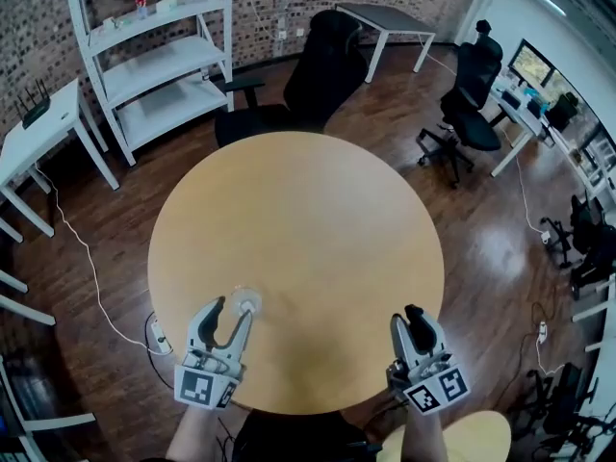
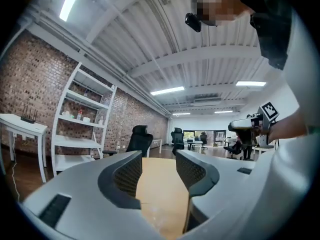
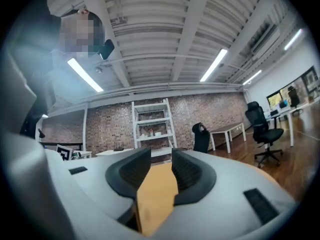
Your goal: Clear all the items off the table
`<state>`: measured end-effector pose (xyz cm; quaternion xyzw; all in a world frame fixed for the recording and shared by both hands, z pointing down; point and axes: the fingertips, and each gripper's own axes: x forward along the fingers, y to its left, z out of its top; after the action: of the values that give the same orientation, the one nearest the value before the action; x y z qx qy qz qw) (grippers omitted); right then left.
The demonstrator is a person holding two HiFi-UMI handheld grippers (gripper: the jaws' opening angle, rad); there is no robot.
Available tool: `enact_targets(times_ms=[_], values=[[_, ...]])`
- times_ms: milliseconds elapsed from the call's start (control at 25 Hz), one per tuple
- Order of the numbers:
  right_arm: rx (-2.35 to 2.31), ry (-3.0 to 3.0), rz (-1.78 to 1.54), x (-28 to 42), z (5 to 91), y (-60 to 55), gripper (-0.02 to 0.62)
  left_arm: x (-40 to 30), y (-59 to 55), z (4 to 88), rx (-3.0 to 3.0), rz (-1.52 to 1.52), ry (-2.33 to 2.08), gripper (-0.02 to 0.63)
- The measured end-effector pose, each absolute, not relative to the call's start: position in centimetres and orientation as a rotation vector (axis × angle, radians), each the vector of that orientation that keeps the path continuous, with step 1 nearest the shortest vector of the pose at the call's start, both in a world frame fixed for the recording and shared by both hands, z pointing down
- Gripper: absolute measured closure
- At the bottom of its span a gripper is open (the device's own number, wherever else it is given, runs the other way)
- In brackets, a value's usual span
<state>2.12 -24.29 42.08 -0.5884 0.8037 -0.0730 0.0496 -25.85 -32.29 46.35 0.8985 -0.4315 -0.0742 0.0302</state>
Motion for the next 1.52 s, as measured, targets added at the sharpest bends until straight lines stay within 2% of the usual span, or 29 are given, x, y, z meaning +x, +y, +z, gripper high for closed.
enact_targets(times_ms=[40, 200, 280, 320, 720, 1040, 1520], values=[[-1.84, 2.401, -0.189, 3.3, 41.3, -23.5, 0.469, -25.2, -32.2, 45.8, 2.78, -0.222, -1.308, 0.394], [-1.957, 2.242, -0.098, 8.0, 38.3, -20.3, 0.469, -22.4, -31.1, 43.2, 2.836, -0.245, -1.202, 0.528], [-1.982, 2.188, -0.06, 10.1, 37.2, -18.3, 0.469, -20.5, -29.9, 41.9, 2.867, -0.271, -1.14, 0.557], [-1.993, 2.168, -0.039, 11.1, 36.8, -17.2, 0.469, -19.5, -29.3, 41.2, 2.879, -0.289, -1.119, 0.595], [-2.267, 1.961, 0.152, 22.4, 33.8, -2.9, 0.469, -5.9, -22.4, 36.9, 2.901, -0.509, -0.809, 0.603], [-2.389, 1.799, 0.139, 25.9, 34.5, 5.2, 0.469, 1.8, -17.7, 36.5, 2.921, -0.494, -0.54, 0.604], [-2.491, 1.723, 0.117, 27.4, 35.7, 7.7, 0.469, 5.0, -16.3, 35.9, 2.993, -0.447, -0.477, 0.604]])
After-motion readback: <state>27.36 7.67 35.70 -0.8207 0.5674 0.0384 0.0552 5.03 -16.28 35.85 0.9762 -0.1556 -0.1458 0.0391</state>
